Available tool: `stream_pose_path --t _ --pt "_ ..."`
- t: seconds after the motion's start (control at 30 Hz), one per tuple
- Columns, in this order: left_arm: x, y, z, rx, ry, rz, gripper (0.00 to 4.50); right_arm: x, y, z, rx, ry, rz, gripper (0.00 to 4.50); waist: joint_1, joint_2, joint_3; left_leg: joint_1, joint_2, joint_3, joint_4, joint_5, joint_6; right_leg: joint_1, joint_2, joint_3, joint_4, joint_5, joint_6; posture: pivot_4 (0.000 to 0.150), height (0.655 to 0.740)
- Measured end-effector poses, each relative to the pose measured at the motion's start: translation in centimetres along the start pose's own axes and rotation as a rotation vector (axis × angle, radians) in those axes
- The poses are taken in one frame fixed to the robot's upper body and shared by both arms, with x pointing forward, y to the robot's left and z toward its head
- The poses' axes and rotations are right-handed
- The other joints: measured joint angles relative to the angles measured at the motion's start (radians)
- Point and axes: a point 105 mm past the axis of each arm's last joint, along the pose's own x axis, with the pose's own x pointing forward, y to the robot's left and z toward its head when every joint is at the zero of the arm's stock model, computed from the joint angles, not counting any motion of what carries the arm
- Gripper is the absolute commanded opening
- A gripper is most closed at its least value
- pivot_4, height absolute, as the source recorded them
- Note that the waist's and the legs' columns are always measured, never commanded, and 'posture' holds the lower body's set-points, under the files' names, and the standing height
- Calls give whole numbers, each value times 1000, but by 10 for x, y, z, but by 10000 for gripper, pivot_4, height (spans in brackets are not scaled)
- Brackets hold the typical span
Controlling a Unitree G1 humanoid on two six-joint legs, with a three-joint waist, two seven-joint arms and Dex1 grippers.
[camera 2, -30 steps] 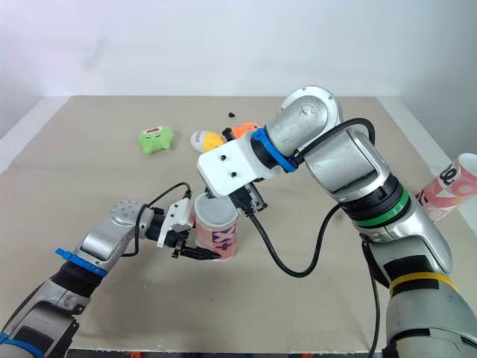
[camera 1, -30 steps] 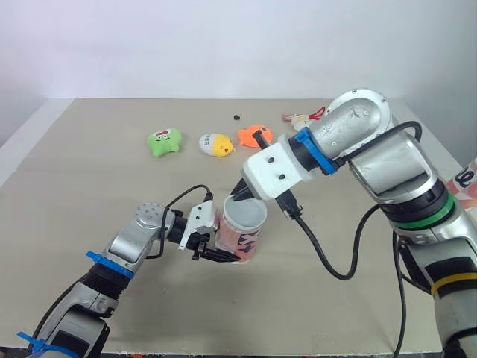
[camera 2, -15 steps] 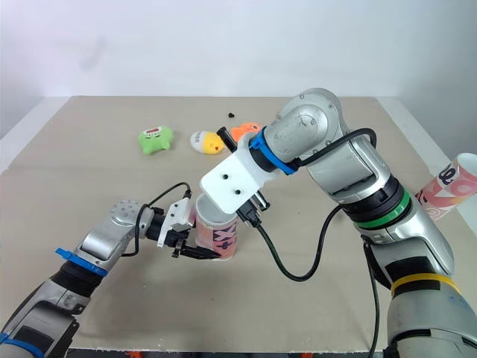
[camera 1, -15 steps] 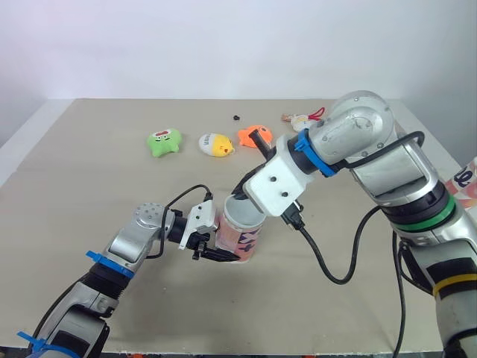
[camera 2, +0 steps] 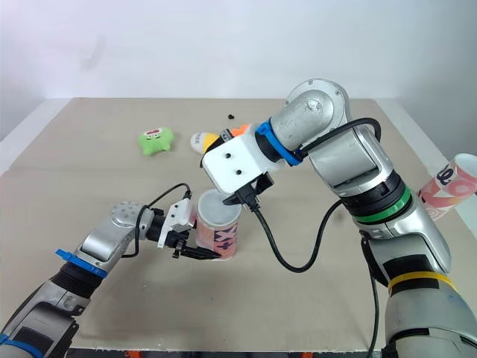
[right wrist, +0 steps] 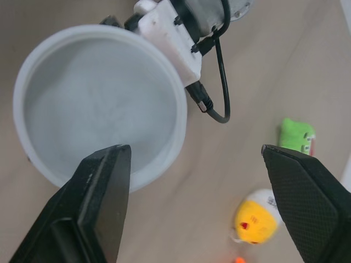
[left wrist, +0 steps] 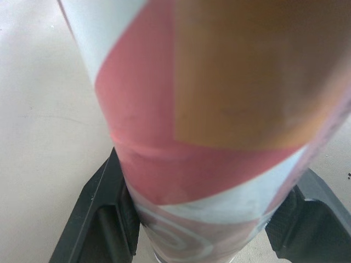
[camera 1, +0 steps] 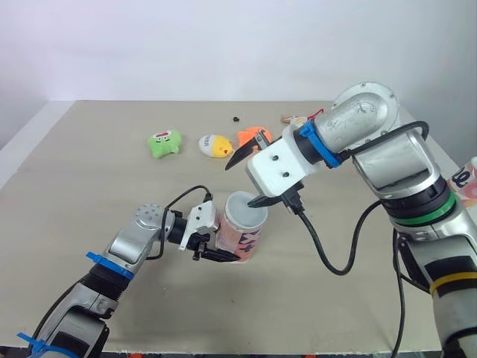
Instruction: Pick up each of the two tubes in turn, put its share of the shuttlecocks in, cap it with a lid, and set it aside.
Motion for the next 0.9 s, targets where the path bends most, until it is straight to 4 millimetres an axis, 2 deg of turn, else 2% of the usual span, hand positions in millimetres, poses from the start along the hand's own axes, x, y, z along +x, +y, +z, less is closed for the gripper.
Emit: stream_pose_path --t 0.1,0.23,0.27,0.33,0.4,0.43,0.5,0.67,0.8,0.9 --pt "0 0 0 0 -2 -1 24308 -1 -4 2 115 -77 24 41918 0 1 1 -1 0 0 0 0 0 -1 0 1 0 1 -1 1500 7400" --pt "1 0 1 3 -7 -3 24308 -20 -9 10 248 -188 21 41918 1 1 2 -3 0 0 0 0 -1 -3 -1 0 0 0 -1 1500 7400" --pt "1 0 1 2 -8 -3 24308 -29 -9 12 298 -229 17 39536 1 1 2 -3 0 0 -1 0 -1 -3 -1 0 0 0 -1 1500 7400" --pt "1 0 1 0 -8 -4 24308 -33 -7 12 342 -259 26 33662 0 1 2 -3 0 1 -1 0 -1 -3 -1 1 0 0 0 1500 7400" --pt "1 0 1 0 -8 -3 24308 -34 -4 13 372 -279 41 30036 0 1 2 -3 0 0 -1 0 0 -3 -1 0 0 0 0 1500 7400" --pt "0 0 0 0 -8 -3 24308 -34 -3 12 384 -284 45 24548 0 1 2 -3 0 0 -1 0 0 -3 -1 0 0 0 -1 1500 7400" --pt "0 0 1 5 -9 -2 24308 -34 0 10 414 -296 56 21207 0 1 2 -3 0 0 -1 0 -1 -3 -1 0 0 0 0 1500 7400" --pt "0 0 1 9 -10 -3 24308 -33 5 9 454 -326 79 432 0 2 2 -4 0 1 -1 0 -1 -4 0 1 0 1 0 1500 7400" --pt "0 0 1 10 -10 -3 24308 -29 6 15 441 -341 96 432 0 2 2 -4 0 1 -1 0 -1 -4 0 1 0 1 1 1500 7400" --pt "0 0 0 10 -10 -2 24308 -18 6 19 449 -354 131 432 0 2 2 -4 0 1 -1 1 -1 -4 1 1 0 1 1 1500 7400"
